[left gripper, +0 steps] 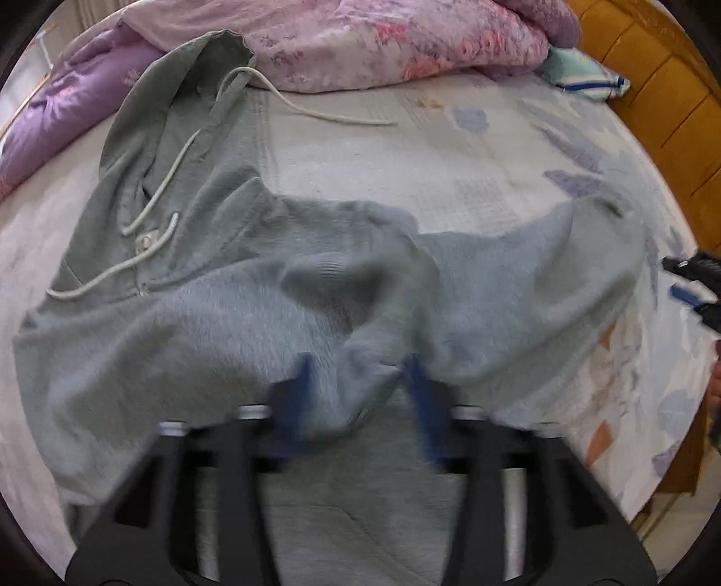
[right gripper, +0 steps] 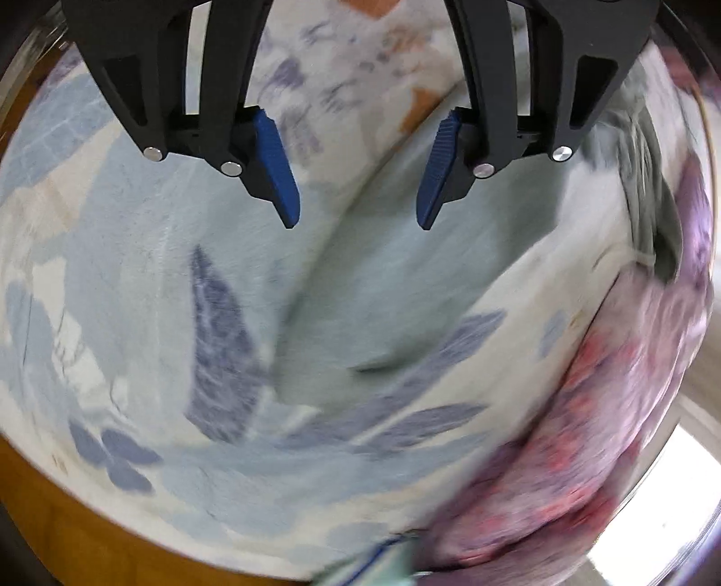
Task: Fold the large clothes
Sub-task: 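Fold the sleeve cuff with the left gripper across the hoodie body and release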
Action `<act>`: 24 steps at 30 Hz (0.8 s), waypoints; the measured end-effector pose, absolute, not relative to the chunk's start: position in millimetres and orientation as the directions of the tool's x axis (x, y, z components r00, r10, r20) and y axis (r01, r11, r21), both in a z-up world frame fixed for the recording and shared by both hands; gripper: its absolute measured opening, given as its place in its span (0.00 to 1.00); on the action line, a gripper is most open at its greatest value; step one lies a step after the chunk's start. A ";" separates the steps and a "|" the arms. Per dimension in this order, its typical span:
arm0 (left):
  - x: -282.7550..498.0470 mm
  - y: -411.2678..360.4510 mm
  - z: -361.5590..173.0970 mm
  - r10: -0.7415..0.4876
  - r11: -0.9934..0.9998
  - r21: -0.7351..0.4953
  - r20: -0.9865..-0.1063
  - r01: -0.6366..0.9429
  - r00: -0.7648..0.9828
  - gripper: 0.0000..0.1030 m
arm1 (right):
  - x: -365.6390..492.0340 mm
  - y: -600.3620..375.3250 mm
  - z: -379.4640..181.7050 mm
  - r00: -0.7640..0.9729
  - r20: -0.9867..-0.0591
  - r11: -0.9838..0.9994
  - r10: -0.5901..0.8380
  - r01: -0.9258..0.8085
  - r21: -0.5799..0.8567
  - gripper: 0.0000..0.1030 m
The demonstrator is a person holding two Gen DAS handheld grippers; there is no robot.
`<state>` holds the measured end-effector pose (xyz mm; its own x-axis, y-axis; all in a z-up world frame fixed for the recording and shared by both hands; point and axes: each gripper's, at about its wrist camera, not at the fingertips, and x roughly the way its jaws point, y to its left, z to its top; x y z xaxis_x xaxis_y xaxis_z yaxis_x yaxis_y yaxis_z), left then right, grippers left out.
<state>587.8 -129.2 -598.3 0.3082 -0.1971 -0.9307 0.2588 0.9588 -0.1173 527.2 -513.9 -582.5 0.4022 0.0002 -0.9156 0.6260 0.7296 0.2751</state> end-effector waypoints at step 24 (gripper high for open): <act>638.7 -97.8 -661.4 -0.088 0.994 -0.079 -0.989 0.071 0.122 0.82 | 591.5 -570.3 -640.0 0.427 -0.904 0.620 0.034 0.700 0.354 0.15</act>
<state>638.7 -97.8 -661.4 0.1220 -0.0876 -0.9887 0.0706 0.9943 -0.0794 591.5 -570.3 -640.0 0.4269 0.0337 -0.9036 0.7004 0.6198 0.3540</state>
